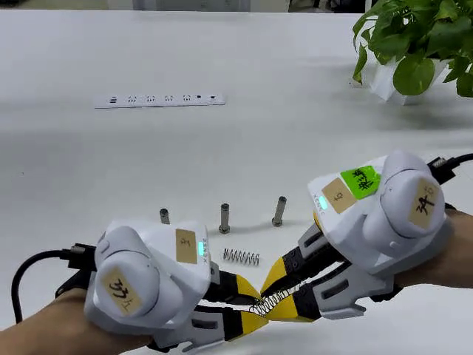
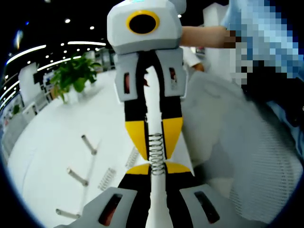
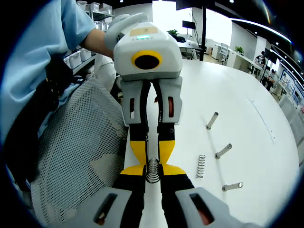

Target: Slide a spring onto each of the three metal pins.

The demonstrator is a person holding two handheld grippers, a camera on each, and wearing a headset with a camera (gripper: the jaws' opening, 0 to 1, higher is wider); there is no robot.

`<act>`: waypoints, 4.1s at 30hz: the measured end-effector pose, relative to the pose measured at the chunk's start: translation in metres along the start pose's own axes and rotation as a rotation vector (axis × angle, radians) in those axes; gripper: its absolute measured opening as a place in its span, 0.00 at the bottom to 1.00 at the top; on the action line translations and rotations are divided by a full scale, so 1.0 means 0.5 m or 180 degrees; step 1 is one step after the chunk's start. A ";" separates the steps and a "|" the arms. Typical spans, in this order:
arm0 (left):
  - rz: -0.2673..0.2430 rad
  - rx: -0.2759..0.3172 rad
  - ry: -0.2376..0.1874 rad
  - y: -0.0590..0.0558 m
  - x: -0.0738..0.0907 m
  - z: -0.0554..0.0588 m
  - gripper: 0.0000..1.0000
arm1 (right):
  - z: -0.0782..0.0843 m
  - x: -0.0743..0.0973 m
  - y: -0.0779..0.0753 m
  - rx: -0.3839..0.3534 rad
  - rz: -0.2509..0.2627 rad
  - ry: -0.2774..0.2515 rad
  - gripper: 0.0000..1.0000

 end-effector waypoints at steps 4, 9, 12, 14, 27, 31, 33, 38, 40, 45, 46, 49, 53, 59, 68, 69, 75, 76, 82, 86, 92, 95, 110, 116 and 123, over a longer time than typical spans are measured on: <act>-0.0016 -0.0012 -0.0022 0.001 -0.001 -0.003 0.10 | 0.001 0.000 -0.001 0.0002 0.0003 0.0011 0.13; -0.0018 -0.0011 -0.0029 -0.001 -0.003 -0.005 0.10 | 0.003 -0.001 -0.001 -0.0008 -0.0015 0.0035 0.13; -0.0056 0.0010 -0.0024 0.000 -0.005 -0.004 0.10 | 0.006 -0.001 -0.002 -0.0015 -0.0020 0.0061 0.12; -0.0090 0.0059 -0.0047 0.000 -0.006 -0.005 0.10 | 0.006 -0.002 -0.004 -0.0029 -0.0029 0.0081 0.12; -0.0453 0.0482 -0.0336 0.016 0.019 0.003 0.18 | -0.006 -0.002 -0.015 0.0026 -0.0047 0.0101 0.12; -0.0698 0.0618 -0.0454 0.032 0.037 0.009 0.25 | -0.007 -0.004 -0.027 0.0046 -0.0030 0.0133 0.12; -0.0823 0.0690 -0.0503 0.039 0.046 0.014 0.33 | -0.009 -0.005 -0.031 0.0056 -0.0031 0.0137 0.12; -0.1066 0.0869 -0.0486 0.054 0.066 0.037 0.48 | -0.013 -0.005 -0.040 0.0104 -0.0035 0.0163 0.12; -0.1133 0.0919 -0.0506 0.058 0.072 0.044 0.54 | -0.013 -0.006 -0.042 0.0118 -0.0040 0.0179 0.12; -0.1322 0.1112 -0.0480 0.062 0.090 0.072 0.65 | -0.014 -0.007 -0.053 0.0183 -0.0037 0.0242 0.12; -0.1380 0.1161 -0.0478 0.063 0.094 0.077 0.68 | -0.015 -0.008 -0.054 0.0195 -0.0041 0.0247 0.12; -0.1533 0.1320 -0.0428 0.068 0.104 0.096 0.81 | -0.018 -0.010 -0.057 0.0227 -0.0065 0.0268 0.12; -0.1710 0.1397 -0.0423 0.075 0.119 0.112 0.96 | -0.019 -0.016 -0.060 0.0297 -0.0096 0.0330 0.12; -0.1810 0.1503 -0.0417 0.078 0.134 0.124 1.00 | -0.022 -0.017 -0.073 0.0403 -0.0128 0.0425 0.12; -0.1866 0.1547 -0.0419 0.070 0.133 0.129 1.00 | -0.061 -0.008 -0.130 0.0640 -0.0108 0.0559 0.12; -0.1883 0.1534 -0.0381 0.069 0.132 0.132 1.00 | -0.066 -0.007 -0.136 0.0703 -0.0128 0.0603 0.12; -0.1875 0.1504 -0.0339 0.060 0.133 0.134 1.00 | -0.091 -0.018 -0.165 0.0883 -0.0182 0.0745 0.12; -0.1879 0.1510 -0.0333 0.059 0.134 0.134 1.00 | -0.095 -0.020 -0.170 0.0950 -0.0200 0.0800 0.12; -0.1891 0.1481 -0.0300 0.051 0.135 0.132 1.00 | -0.113 -0.032 -0.192 0.1117 -0.0259 0.0968 0.12; -0.1874 0.1438 -0.0244 0.046 0.133 0.131 1.00 | -0.128 -0.040 -0.205 0.1295 -0.0320 0.1096 0.12; -0.1903 0.1460 -0.0261 0.048 0.140 0.130 1.00 | -0.168 -0.052 -0.230 0.1456 -0.0319 0.1155 0.12; -0.1914 0.1491 -0.0266 0.049 0.142 0.133 1.00 | -0.183 -0.062 -0.238 0.1613 -0.0345 0.1213 0.12; -0.1864 0.1488 -0.0211 0.046 0.137 0.137 1.00 | -0.219 -0.114 -0.267 0.1884 -0.0369 0.1329 0.13; -0.1872 0.1487 -0.0228 0.048 0.135 0.137 1.00 | -0.205 -0.133 -0.267 0.1992 -0.0406 0.1463 0.13; -0.1857 0.1501 -0.0240 0.045 0.130 0.138 1.00 | -0.201 -0.150 -0.271 0.2018 -0.0397 0.1495 0.13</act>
Point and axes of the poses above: the centre of the closed fingertips' face, and the gripper's own axes: x roughly backward along the fingers, y roughly to its left, z roughly out of its underside, the point moved 3 cm from there along x, roughly backward along the fingers, and after that the axes turned 2 degrees about z, right-handed, at the moved point
